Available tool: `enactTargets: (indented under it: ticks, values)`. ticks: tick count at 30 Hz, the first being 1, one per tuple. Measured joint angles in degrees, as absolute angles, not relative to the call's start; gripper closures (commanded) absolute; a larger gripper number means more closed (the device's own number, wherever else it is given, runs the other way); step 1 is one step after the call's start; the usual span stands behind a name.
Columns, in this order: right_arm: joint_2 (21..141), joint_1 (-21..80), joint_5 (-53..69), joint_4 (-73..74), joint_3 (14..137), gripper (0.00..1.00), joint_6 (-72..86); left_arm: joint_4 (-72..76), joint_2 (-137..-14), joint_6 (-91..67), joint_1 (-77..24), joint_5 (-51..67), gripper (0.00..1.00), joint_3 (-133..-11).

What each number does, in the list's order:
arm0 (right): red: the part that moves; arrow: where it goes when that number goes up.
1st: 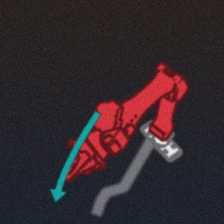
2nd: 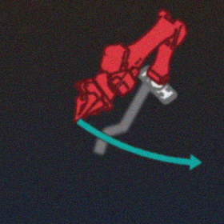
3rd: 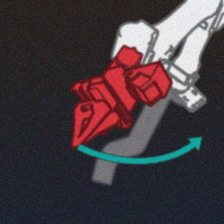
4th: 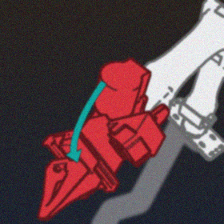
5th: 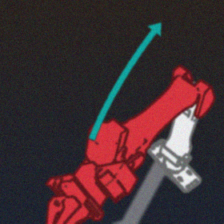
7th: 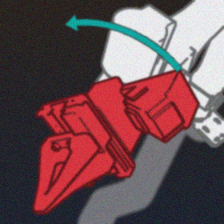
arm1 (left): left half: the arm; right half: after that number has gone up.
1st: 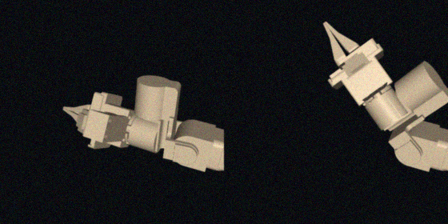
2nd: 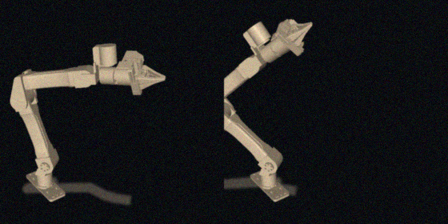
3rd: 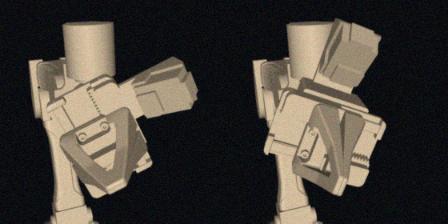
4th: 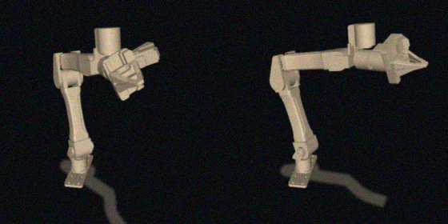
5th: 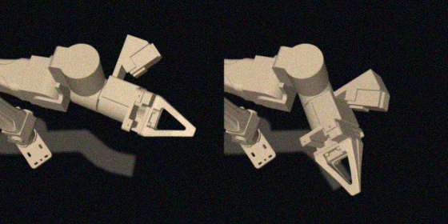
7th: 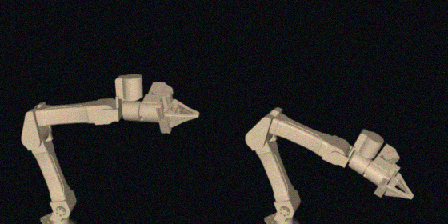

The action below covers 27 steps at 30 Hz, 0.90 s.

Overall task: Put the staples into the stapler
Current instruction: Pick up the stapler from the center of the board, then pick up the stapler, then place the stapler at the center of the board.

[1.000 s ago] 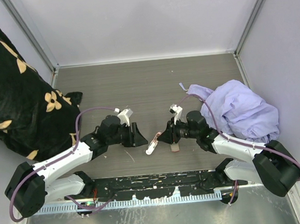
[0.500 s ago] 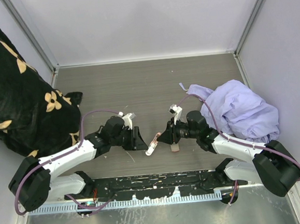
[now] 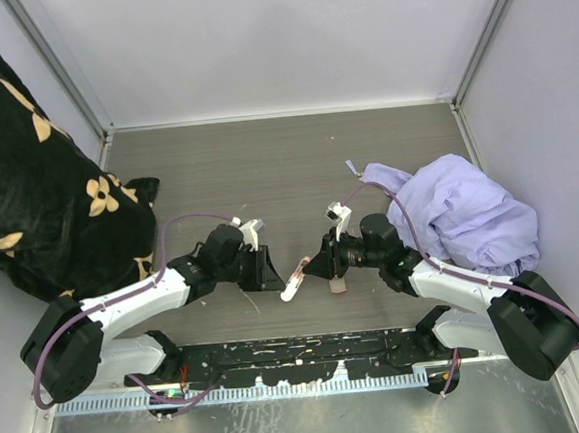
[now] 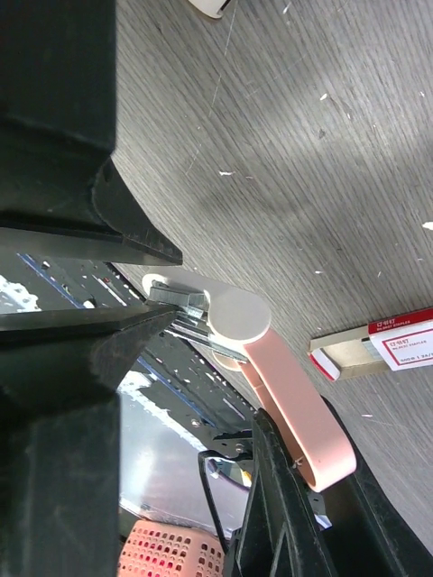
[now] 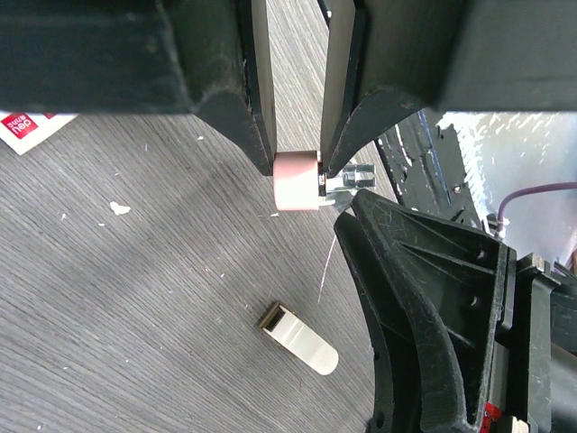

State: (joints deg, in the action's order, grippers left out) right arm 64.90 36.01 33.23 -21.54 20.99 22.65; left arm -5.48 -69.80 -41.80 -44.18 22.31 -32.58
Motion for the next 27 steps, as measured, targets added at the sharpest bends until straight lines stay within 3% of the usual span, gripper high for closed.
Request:
enactTargets:
  ticks: [18,27]
  values:
    - [64.90,36.01,33.58,-21.89,20.99,0.99,22.85,-2.42,-70.89,-44.10,-44.53,23.81,0.94,-32.58]
    - [65.89,36.01,33.32,-21.06,21.17,1.00,22.85,-6.37,-70.89,-42.02,-45.32,20.40,0.98,-34.63]
